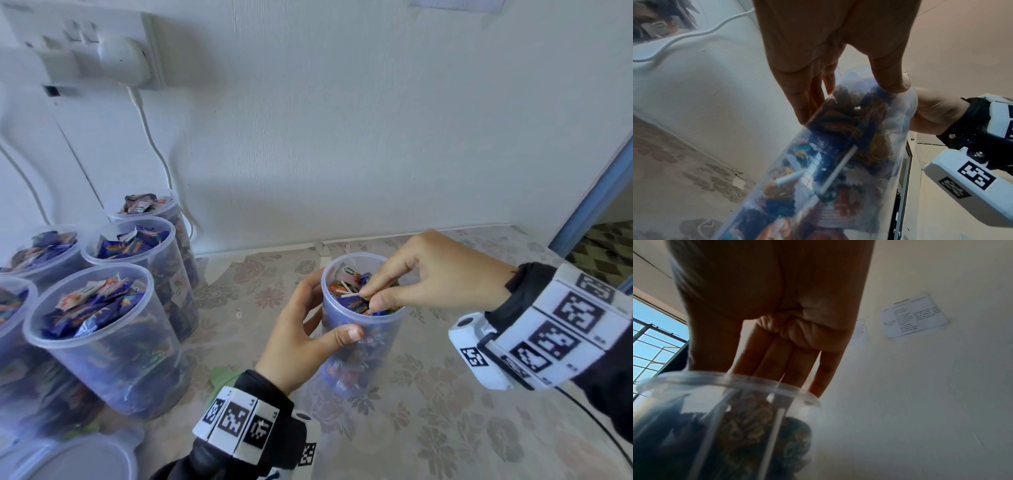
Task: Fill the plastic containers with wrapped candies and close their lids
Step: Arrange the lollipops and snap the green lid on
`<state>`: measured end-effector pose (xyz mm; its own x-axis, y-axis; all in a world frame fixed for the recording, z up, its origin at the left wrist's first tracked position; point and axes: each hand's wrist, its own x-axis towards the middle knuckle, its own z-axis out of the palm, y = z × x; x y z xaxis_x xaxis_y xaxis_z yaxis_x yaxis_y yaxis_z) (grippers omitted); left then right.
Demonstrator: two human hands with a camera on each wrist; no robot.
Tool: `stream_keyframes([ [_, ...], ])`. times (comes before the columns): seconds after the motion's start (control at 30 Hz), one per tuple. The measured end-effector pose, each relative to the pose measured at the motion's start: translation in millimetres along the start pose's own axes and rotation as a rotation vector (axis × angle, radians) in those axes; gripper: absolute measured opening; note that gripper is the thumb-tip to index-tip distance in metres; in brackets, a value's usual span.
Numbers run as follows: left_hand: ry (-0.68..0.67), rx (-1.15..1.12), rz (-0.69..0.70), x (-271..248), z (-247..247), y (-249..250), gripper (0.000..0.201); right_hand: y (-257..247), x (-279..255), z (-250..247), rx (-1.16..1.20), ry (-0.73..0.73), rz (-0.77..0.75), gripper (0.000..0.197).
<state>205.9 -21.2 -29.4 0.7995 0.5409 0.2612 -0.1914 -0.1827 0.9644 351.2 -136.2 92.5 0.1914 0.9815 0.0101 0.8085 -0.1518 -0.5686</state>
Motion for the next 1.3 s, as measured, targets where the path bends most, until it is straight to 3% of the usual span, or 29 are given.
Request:
stream_keyframes([
  [0.37, 0.011, 0.011, 0.001, -1, 0, -1, 0.077, -7, 18, 5, -0.229, -0.127, 0.023, 0.019],
  [0.67, -0.006, 0.058, -0.027, -1, -2, 6, 0.083, 9, 11, 5, -0.130, -0.046, -0.079, 0.022],
  [0.77, -0.061, 0.189, -0.073, -2, -10, 15, 0.079, 25, 6, 7, -0.046, 0.059, -0.149, 0.024],
  [0.83, -0.086, 0.304, -0.108, -4, -21, 19, 0.077, 36, 5, 10, -0.045, 0.175, -0.271, 0.024],
  [0.93, -0.118, 0.547, -0.184, -11, -40, 21, 0.071, 54, 2, 16, -0.041, 0.259, -0.369, 0.035],
  [1.1, -0.310, 0.874, -0.359, -36, -61, 15, 0.065, 81, -1, 23, 0.096, 0.170, -0.344, 0.052],
  [1.3, -0.572, 1.308, -0.565, -52, -57, 3, 0.092, 99, -4, 32, 0.333, 0.068, -0.358, 0.061],
])
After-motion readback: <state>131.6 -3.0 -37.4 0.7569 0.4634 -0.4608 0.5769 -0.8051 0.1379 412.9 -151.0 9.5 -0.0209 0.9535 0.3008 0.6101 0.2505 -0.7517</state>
